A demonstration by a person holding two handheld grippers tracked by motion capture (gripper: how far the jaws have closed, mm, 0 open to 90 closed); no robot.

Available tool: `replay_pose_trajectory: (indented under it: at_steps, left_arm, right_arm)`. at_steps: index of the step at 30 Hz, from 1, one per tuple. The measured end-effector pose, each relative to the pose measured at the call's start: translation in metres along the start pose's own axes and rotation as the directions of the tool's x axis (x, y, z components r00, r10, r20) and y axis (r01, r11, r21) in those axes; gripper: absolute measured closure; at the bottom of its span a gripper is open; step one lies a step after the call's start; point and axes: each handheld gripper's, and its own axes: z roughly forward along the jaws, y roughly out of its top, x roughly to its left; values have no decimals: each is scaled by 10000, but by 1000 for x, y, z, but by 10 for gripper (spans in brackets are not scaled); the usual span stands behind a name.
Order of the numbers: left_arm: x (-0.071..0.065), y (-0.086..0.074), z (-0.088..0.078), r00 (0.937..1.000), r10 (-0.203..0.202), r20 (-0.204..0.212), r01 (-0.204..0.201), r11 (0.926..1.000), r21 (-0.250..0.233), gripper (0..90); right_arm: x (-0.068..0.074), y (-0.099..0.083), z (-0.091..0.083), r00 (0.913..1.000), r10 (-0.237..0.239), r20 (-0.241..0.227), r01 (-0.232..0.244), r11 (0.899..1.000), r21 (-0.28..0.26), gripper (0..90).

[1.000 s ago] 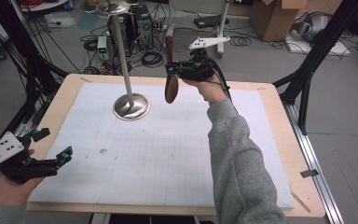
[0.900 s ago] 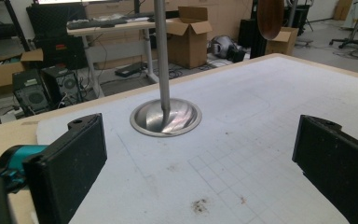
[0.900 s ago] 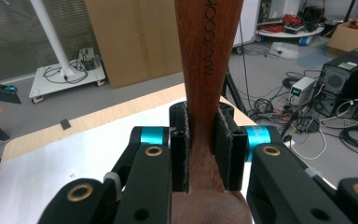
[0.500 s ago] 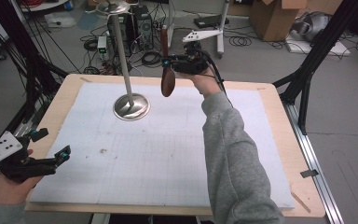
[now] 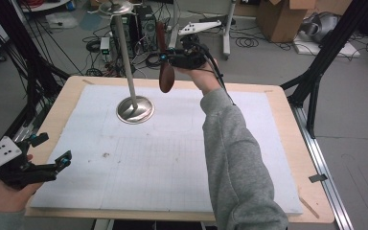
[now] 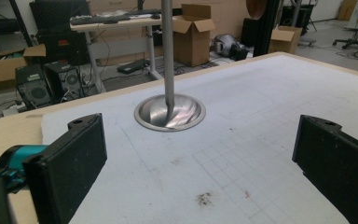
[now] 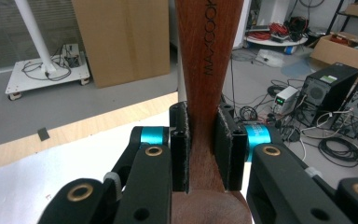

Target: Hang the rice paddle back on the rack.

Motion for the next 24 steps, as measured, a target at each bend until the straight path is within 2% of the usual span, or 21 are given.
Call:
replay_pose_trajectory:
  at_steps: [4, 6, 12, 18, 21, 24]
  left_arm:
    - [1, 0, -1, 10000, -14, 1, 14, 10000, -45, 33]
    - [1, 1, -3, 10000, -2, -6, 1, 10000, -65, 33]
    - [1, 1, -5, 10000, -25, -32, 25, 10000, -63, 33]
    - [4, -2, -10, 9998, -98, -181, 99, 9999, 21, 33]
    - [5, -2, -14, 9996, -91, -279, 91, 10000, -19, 33]
    - [5, -2, -17, 9995, -116, -287, 114, 9999, -77, 33]
  right_arm:
    - [2, 5, 5, 9999, 61, -116, -61, 10000, -3, 780]
    - [3, 7, 9, 9998, -114, -159, 114, 9999, 4, 781]
    - [4, 12, 16, 9994, -162, -297, 160, 9998, -69, 781]
    - [4, 25, 22, 9997, 70, -220, -70, 10000, -16, 780]
    - [4, 28, 26, 9999, -12, -149, 13, 10000, 83, 780]
    - [4, 30, 27, 9999, 66, -112, -67, 10000, -44, 781]
